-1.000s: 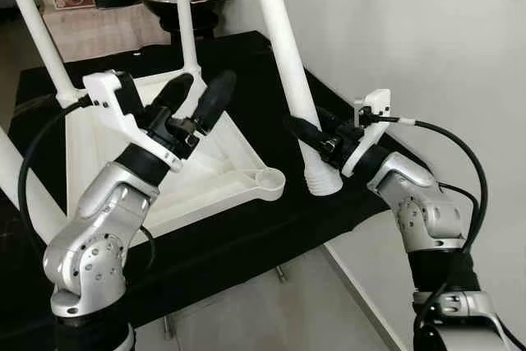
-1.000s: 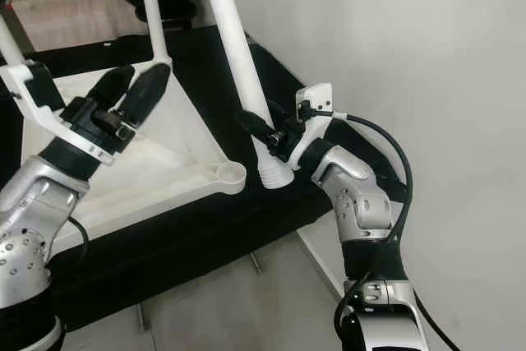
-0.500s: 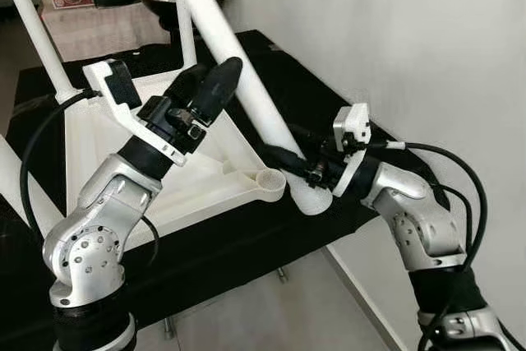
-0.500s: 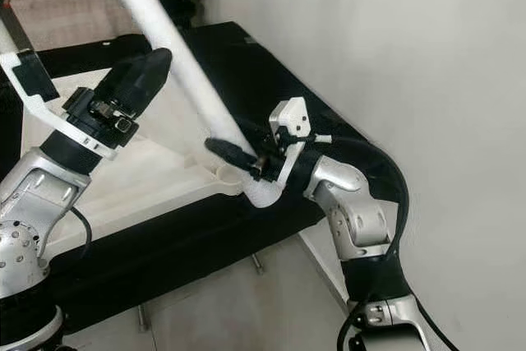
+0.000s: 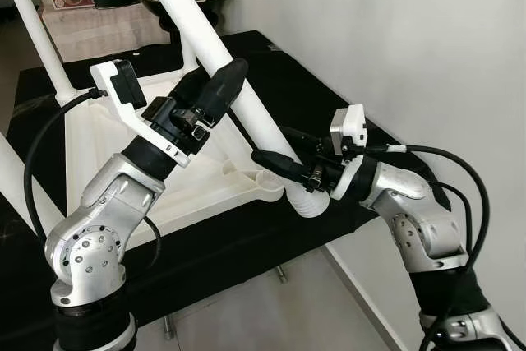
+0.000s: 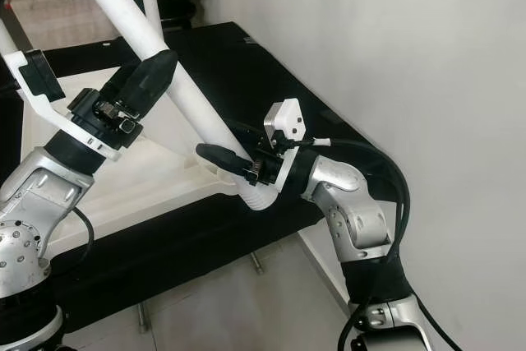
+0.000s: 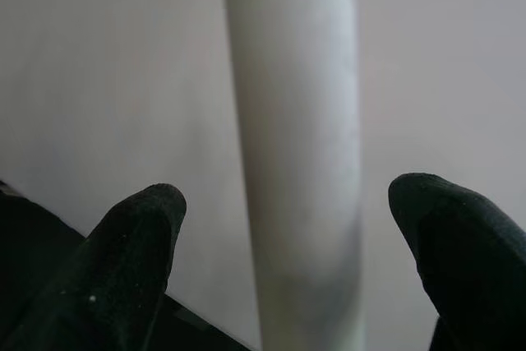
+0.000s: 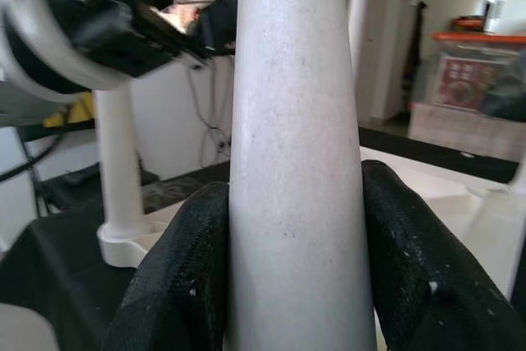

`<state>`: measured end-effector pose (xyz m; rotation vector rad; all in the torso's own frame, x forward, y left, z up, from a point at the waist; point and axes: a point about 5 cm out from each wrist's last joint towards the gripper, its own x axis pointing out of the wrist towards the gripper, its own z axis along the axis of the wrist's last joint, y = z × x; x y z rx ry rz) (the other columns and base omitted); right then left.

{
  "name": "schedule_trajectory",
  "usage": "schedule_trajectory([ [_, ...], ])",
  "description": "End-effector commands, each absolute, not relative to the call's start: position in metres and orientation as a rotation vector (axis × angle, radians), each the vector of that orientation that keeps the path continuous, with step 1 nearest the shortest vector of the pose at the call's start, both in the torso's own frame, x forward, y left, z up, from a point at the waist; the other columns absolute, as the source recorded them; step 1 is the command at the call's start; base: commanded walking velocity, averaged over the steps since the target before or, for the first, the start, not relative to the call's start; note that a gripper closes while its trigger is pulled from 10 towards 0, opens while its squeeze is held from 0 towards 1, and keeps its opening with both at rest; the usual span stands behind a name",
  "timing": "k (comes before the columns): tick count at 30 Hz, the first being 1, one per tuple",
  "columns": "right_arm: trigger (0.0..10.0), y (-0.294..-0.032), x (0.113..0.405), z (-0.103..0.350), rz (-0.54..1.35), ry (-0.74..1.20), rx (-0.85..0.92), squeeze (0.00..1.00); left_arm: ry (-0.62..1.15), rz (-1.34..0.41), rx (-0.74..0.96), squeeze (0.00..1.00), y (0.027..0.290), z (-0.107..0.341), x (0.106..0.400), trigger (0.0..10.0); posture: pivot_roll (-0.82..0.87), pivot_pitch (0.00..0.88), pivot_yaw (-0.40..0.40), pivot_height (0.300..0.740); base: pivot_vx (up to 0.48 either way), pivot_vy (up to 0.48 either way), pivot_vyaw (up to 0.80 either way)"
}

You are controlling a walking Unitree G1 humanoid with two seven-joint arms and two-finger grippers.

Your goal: Building children table

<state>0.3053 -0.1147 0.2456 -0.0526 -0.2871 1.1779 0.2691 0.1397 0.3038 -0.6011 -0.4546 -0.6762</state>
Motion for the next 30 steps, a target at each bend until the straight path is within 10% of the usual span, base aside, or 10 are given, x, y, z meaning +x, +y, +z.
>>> schedule_trajectory([
  [1, 10.0, -0.111, 0.298, 0.243, 1.235, -0.288, -0.087, 0.0, -0.462, -0.668, -0.634, 0.0, 0.142, 0.307, 0.272, 10.0, -0.12, 0.09, -0.008, 0.74, 0.0, 0.0, 0.0],
  [13, 10.0, -0.105, 0.288, 0.236, 1.326, -0.251, -0.184, 0.0, -0.474, -0.698, -0.643, 0.0, 0.137, 0.315, 0.273, 10.0, -0.12, 0.089, -0.012, 0.74, 0.0, 0.0, 0.0],
  [14, 10.0, -0.105, 0.289, 0.236, 1.322, -0.252, -0.192, 0.0, -0.476, -0.707, -0.651, 0.0, 0.136, 0.315, 0.272, 3.7, -0.13, 0.088, -0.013, 0.74, 0.0, 0.0, 0.0],
  [15, 10.0, -0.105, 0.289, 0.236, 1.322, -0.252, -0.192, 0.0, -0.476, -0.707, -0.651, 0.0, 0.136, 0.315, 0.272, 3.7, -0.13, 0.088, -0.013, 0.74, 0.0, 0.0, 0.0],
  [16, 10.0, -0.105, 0.29, 0.236, 1.317, -0.252, -0.199, 0.0, -0.473, -0.719, -0.658, 0.0, 0.134, 0.315, 0.271, 0.0, -0.14, 0.088, -0.011, 0.74, 0.0, 0.0, 0.0],
  [30, 10.0, -0.108, 0.298, 0.238, 1.271, -0.254, -0.243, 0.0, -0.447, -0.77, -0.689, 0.0, 0.132, 0.313, 0.268, 0.0, -0.14, 0.083, -0.009, 0.74, 0.0, 0.0, 0.0],
])
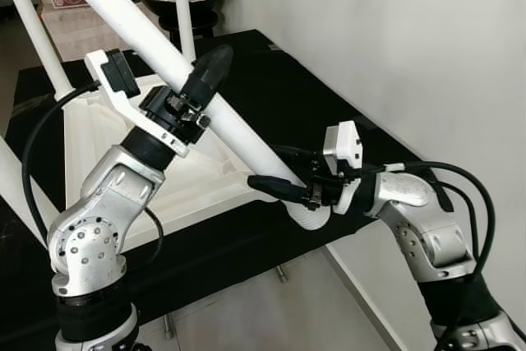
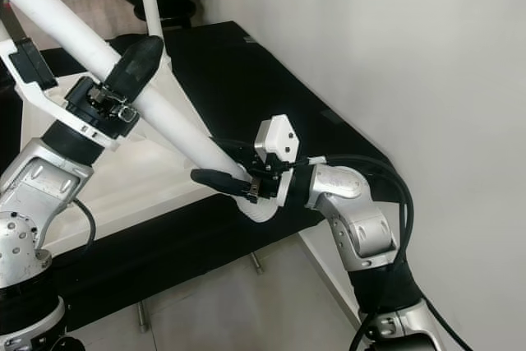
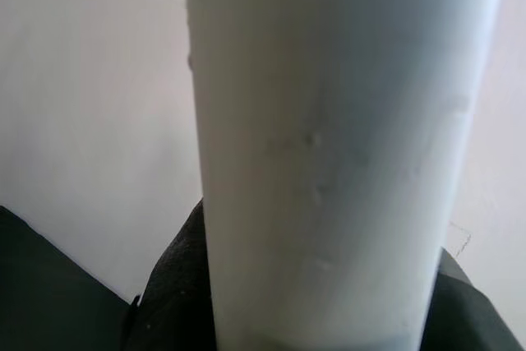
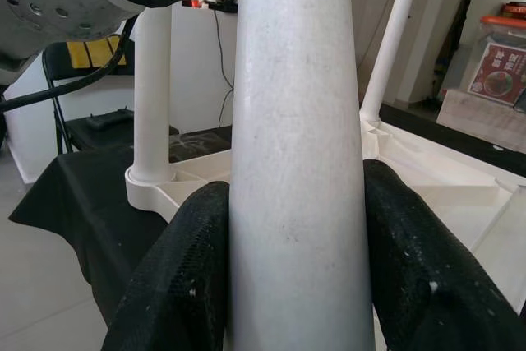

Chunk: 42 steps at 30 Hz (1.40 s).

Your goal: Building children table

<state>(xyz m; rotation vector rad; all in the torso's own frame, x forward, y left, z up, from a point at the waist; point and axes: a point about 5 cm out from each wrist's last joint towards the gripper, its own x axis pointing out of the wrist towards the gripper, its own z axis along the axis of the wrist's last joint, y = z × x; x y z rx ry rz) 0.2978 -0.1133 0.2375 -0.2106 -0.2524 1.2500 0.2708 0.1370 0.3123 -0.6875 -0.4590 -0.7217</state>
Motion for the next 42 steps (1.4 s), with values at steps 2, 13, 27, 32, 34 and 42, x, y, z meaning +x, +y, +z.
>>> schedule_trajectory([
  [2, 10.0, -0.108, 0.298, 0.238, 1.269, -0.253, -0.246, 0.0, -0.446, -0.77, -0.682, 0.0, 0.133, 0.313, 0.268, 0.0, -0.14, 0.083, -0.009, 0.74, 0.0, 0.0, 0.0],
  [13, 10.0, -0.106, 0.306, 0.235, 1.234, -0.199, -0.211, 1.0, -0.423, -0.788, -0.627, 0.0, 0.139, 0.31, 0.269, 0.0, -0.14, 0.075, -0.011, 0.74, 0.0, 0.0, 0.0],
  [27, 10.0, -0.098, 0.301, 0.227, 1.39, -0.09, -0.296, 1.0, -0.313, -1.118, -0.38, 0.0, 0.127, 0.31, 0.261, 0.0, -0.14, 0.077, -0.007, 0.74, 0.0, 0.0, 0.0],
  [32, 10.0, -0.076, 0.306, 0.217, 1.366, -0.039, -0.337, 0.35, -0.247, -1.322, -0.28, 0.0, 0.118, 0.308, 0.256, 0.0, -0.14, 0.078, -0.008, 0.74, 0.0, 0.0, 0.0],
  [34, 10.0, -0.073, 0.304, 0.216, 1.383, -0.025, -0.329, 0.0, -0.237, -1.344, -0.266, 0.0, 0.117, 0.307, 0.256, 0.0, -0.14, 0.08, -0.009, 0.74, 0.0, 0.0, 0.0],
  [42, 10.0, -0.06, 0.305, 0.214, 1.38, 0.065, -0.264, 0.0, -0.229, -1.391, -0.172, 0.0, 0.111, 0.309, 0.255, 0.0, -0.14, 0.083, -0.016, 0.74, 0.0, 0.0, 0.0],
])
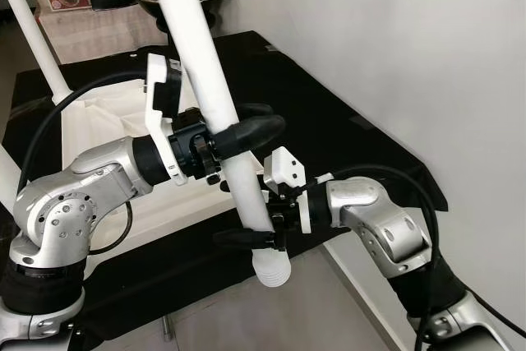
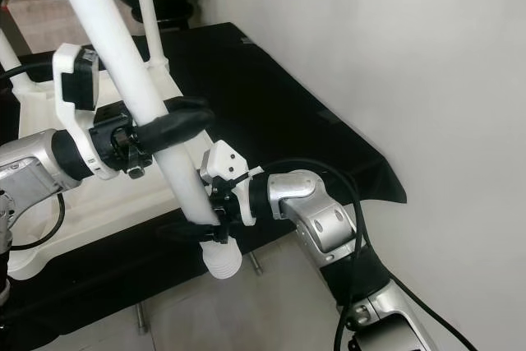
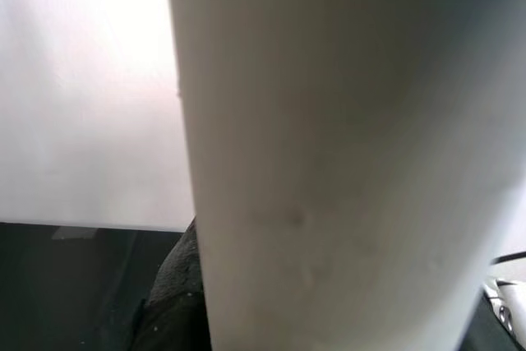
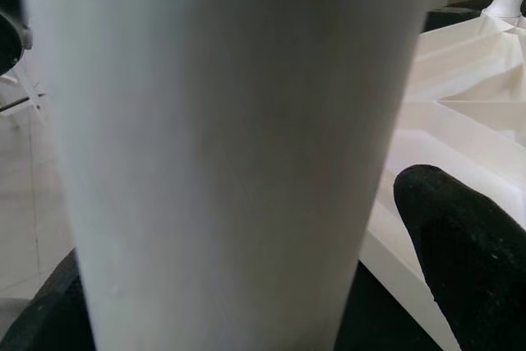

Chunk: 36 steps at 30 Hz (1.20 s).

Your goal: Building children table

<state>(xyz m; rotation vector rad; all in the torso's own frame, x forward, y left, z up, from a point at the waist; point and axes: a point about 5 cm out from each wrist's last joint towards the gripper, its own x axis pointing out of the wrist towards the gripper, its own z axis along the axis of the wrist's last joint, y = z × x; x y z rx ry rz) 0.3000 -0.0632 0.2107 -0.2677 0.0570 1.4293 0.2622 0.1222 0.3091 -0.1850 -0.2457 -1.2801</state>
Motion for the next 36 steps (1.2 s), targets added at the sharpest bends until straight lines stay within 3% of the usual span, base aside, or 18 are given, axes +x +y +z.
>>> schedule_trajectory([
  [1, 10.0, -0.06, 0.305, 0.214, 1.38, 0.065, -0.264, 0.0, -0.229, -1.391, -0.172, 0.0, 0.111, 0.309, 0.255, 0.0, -0.14, 0.083, -0.016, 0.74, 0.0, 0.0, 0.0],
  [6, 10.0, -0.053, 0.308, 0.213, 1.337, 0.095, -0.203, 0.0, -0.246, -1.411, -0.149, 0.0, 0.108, 0.313, 0.254, 0.0, -0.14, 0.082, -0.019, 0.74, 0.0, 0.0, 0.0],
  [7, 3.7, -0.05, 0.31, 0.211, 1.304, 0.109, -0.174, 0.0, -0.257, -1.429, -0.14, 0.0, 0.106, 0.315, 0.252, 0.0, -0.14, 0.081, -0.017, 0.74, 0.0, 0.0, 0.0],
  [8, 0.0, -0.047, 0.312, 0.211, 1.281, 0.109, -0.146, 0.0, -0.267, -1.443, -0.138, 0.0, 0.105, 0.316, 0.251, 0.0, -0.14, 0.081, -0.019, 0.74, 0.0, 0.0, 0.0],
  [22, 0.0, -0.04, 0.313, 0.218, 1.238, 0.034, -0.084, 0.0, -0.345, -1.44, -0.14, 0.0, 0.108, 0.323, 0.256, 0.0, -0.14, 0.068, -0.019, 0.74, 0.0, 0.0, 0.0],
  [23, 0.0, -0.04, 0.314, 0.219, 1.229, 0.026, -0.078, 0.0, -0.373, -1.392, -0.13, 0.01, 0.11, 0.324, 0.26, 2.3, -0.14, 0.064, -0.018, 0.74, 0.0, 0.0, 0.0],
  [24, 0.0, -0.04, 0.314, 0.219, 1.229, 0.026, -0.078, 0.0, -0.373, -1.392, -0.13, 0.01, 0.11, 0.324, 0.26, 2.3, -0.14, 0.064, -0.018, 0.74, 0.0, 0.0, 0.0],
  [25, 0.0, -0.041, 0.315, 0.221, 1.217, 0.015, -0.068, 0.0, -0.394, -1.319, -0.161, 1.0, 0.113, 0.327, 0.268, 10.0, -0.14, 0.064, -0.017, 0.74, 0.0, 0.0, 0.0],
  [28, 0.0, -0.046, 0.32, 0.226, 1.164, -0.02, -0.033, 0.0, -0.472, -1.15, -0.237, 1.0, 0.131, 0.338, 0.28, 10.0, -0.14, 0.061, -0.014, 0.74, 0.0, 0.0, 0.0],
  [33, 0.0, -0.051, 0.323, 0.229, 1.13, -0.037, -0.016, 0.0, -0.512, -1.062, -0.253, 1.0, 0.145, 0.344, 0.283, 10.0, -0.15, 0.062, -0.013, 0.74, 0.0, 0.0, 0.0],
  [36, 0.0, -0.072, 0.334, 0.234, 1.017, -0.07, 0.01, 0.0, -0.636, -0.797, -0.254, 1.0, 0.185, 0.365, 0.282, 10.0, -0.14, 0.06, -0.016, 0.74, 0.0, 0.0, 0.0],
])
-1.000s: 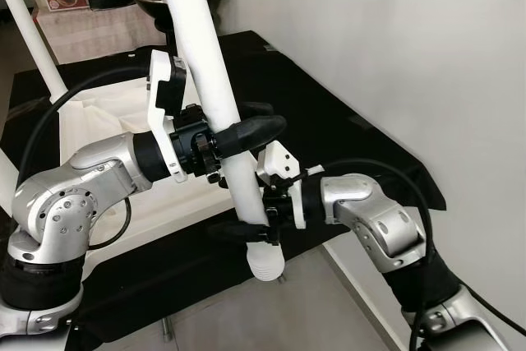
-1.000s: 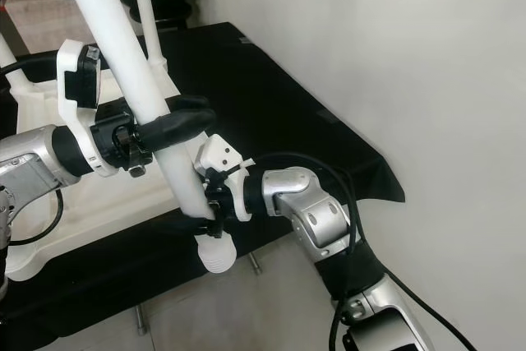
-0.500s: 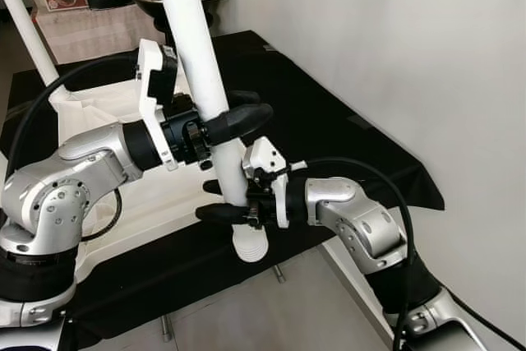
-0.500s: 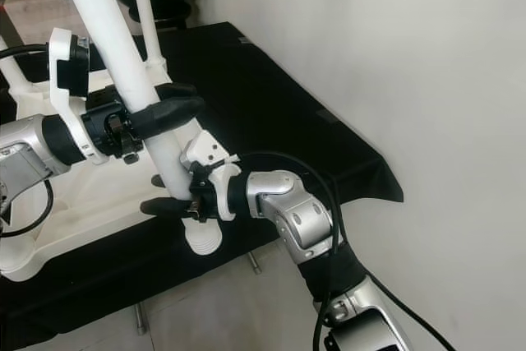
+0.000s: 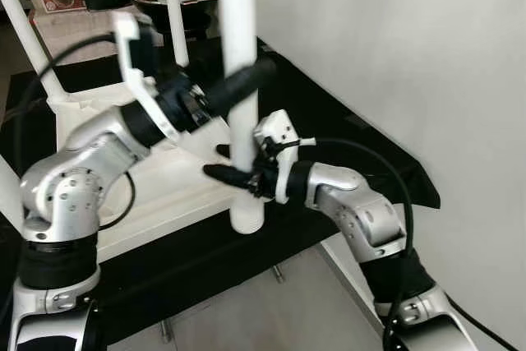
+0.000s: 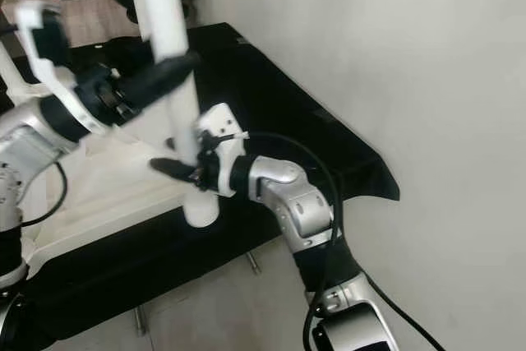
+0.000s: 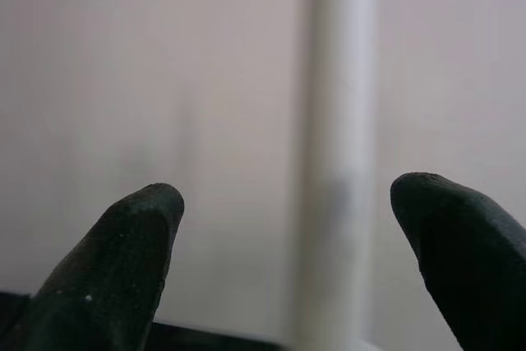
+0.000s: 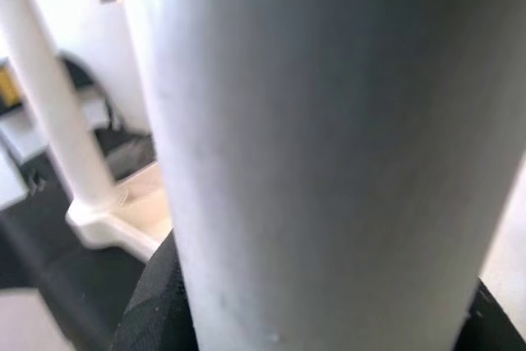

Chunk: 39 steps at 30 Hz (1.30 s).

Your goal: Building children table

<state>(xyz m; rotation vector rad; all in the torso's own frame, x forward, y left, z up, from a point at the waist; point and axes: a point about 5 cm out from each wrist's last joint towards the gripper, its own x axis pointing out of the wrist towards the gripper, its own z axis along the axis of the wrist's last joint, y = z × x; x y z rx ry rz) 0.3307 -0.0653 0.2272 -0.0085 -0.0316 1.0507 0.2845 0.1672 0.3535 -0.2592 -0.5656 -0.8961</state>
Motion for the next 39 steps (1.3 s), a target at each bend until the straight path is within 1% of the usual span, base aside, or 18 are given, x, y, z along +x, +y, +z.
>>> schedule_trajectory([
  [1, 0.0, -0.08, 0.339, 0.234, 0.973, -0.077, 0.016, 0.0, -0.663, -0.718, -0.26, 1.0, 0.195, 0.369, 0.281, 10.0, -0.14, 0.059, -0.018, 0.74, 0.0, 0.0, 0.0],
  [4, 0.0, -0.084, 0.341, 0.235, 0.947, -0.081, 0.018, 0.0, -0.676, -0.674, -0.265, 1.0, 0.201, 0.371, 0.281, 10.0, -0.14, 0.059, -0.018, 0.74, 0.0, 0.0, 0.0],
  [5, 0.0, -0.091, 0.345, 0.236, 0.908, -0.087, 0.018, 0.0, -0.686, -0.579, -0.243, 1.0, 0.21, 0.373, 0.281, 10.0, -0.14, 0.058, -0.019, 0.74, 0.0, 0.0, 0.0],
  [6, 0.0, -0.112, 0.354, 0.243, 0.785, -0.127, 0.04, 0.0, -0.681, -0.316, -0.171, 1.0, 0.237, 0.37, 0.283, 10.0, -0.15, 0.056, -0.016, 0.74, 0.0, 0.0, 0.0],
  [8, 0.0, -0.123, 0.359, 0.25, 0.712, -0.165, 0.066, 0.0, -0.671, -0.188, -0.172, 1.0, 0.25, 0.365, 0.284, 10.0, -0.15, 0.056, -0.012, 0.74, 0.0, 0.0, 0.0],
  [11, 0.0, -0.131, 0.362, 0.256, 0.65, -0.2, 0.093, 0.0, -0.637, -0.117, -0.186, 1.0, 0.255, 0.352, 0.286, 10.0, -0.16, 0.056, -0.002, 0.74, 0.0, 0.0, 0.0],
  [12, 0.0, -0.134, 0.363, 0.258, 0.621, -0.219, 0.111, 0.0, -0.59, -0.091, -0.165, 0.0, 0.252, 0.337, 0.288, 10.0, -0.16, 0.054, 0.001, 0.74, 0.0, 0.0, 0.0],
  [15, 0.0, -0.135, 0.363, 0.259, 0.606, -0.228, 0.122, 0.0, -0.558, -0.079, -0.148, 0.0, 0.249, 0.327, 0.288, 10.0, -0.16, 0.054, 0.001, 0.74, 0.0, 0.0, 0.0],
  [16, 10.0, -0.134, 0.361, 0.259, 0.605, -0.235, 0.139, 0.0, -0.505, -0.086, -0.135, 0.0, 0.239, 0.308, 0.287, 10.0, -0.16, 0.054, 0.003, 0.74, 0.0, 0.0, 0.0],
  [17, 10.0, -0.131, 0.358, 0.256, 0.609, -0.24, 0.151, 0.0, -0.46, -0.104, -0.131, 0.0, 0.226, 0.291, 0.285, 10.0, -0.15, 0.056, 0.003, 0.74, 0.0, 0.0, 0.0],
  [19, 10.0, -0.127, 0.354, 0.25, 0.614, -0.235, 0.151, 0.0, -0.411, -0.109, -0.162, 0.0, 0.215, 0.273, 0.282, 10.0, -0.15, 0.056, 0.001, 0.74, 0.0, 0.0, 0.0],
  [22, 10.0, -0.124, 0.35, 0.244, 0.619, -0.229, 0.146, 0.0, -0.376, -0.106, -0.174, 0.0, 0.206, 0.26, 0.277, 10.0, -0.15, 0.057, 0.002, 0.74, 0.0, 0.0, 0.0],
  [24, 10.0, -0.118, 0.344, 0.233, 0.628, -0.216, 0.125, 0.0, -0.3, -0.047, -0.182, 0.0, 0.197, 0.234, 0.269, 10.0, -0.14, 0.062, 0.005, 0.74, 0.0, 0.0, 0.0],
  [25, 10.0, -0.118, 0.344, 0.233, 0.628, -0.216, 0.125, 0.0, -0.3, -0.047, -0.182, 0.0, 0.197, 0.234, 0.269, 10.0, -0.14, 0.062, 0.005, 0.74, 0.0, 0.0, 0.0],
  [26, 10.0, -0.113, 0.34, 0.227, 0.638, -0.214, 0.103, 0.0, -0.239, -0.002, -0.175, 0.0, 0.193, 0.215, 0.261, 10.0, -0.14, 0.063, 0.008, 0.74, 0.0, 0.0, 0.0],
  [30, 10.0, -0.111, 0.338, 0.226, 0.64, -0.214, 0.1, 0.0, -0.208, 0.003, -0.173, 0.0, 0.191, 0.206, 0.256, 10.0, -0.14, 0.062, 0.009, 0.74, 0.0, 0.0, 0.0],
  [33, 10.0, -0.103, 0.331, 0.224, 0.671, -0.23, 0.106, 0.0, -0.143, -0.006, -0.195, 0.0, 0.184, 0.184, 0.241, 10.0, -0.14, 0.061, 0.009, 0.74, 0.0, 0.0, 0.0],
  [39, 10.0, -0.094, 0.322, 0.217, 0.709, -0.22, 0.099, 0.0, -0.092, -0.032, -0.252, 0.0, 0.171, 0.166, 0.23, 10.0, -0.13, 0.059, 0.007, 0.74, 0.0, -0.391, 0.0],
])
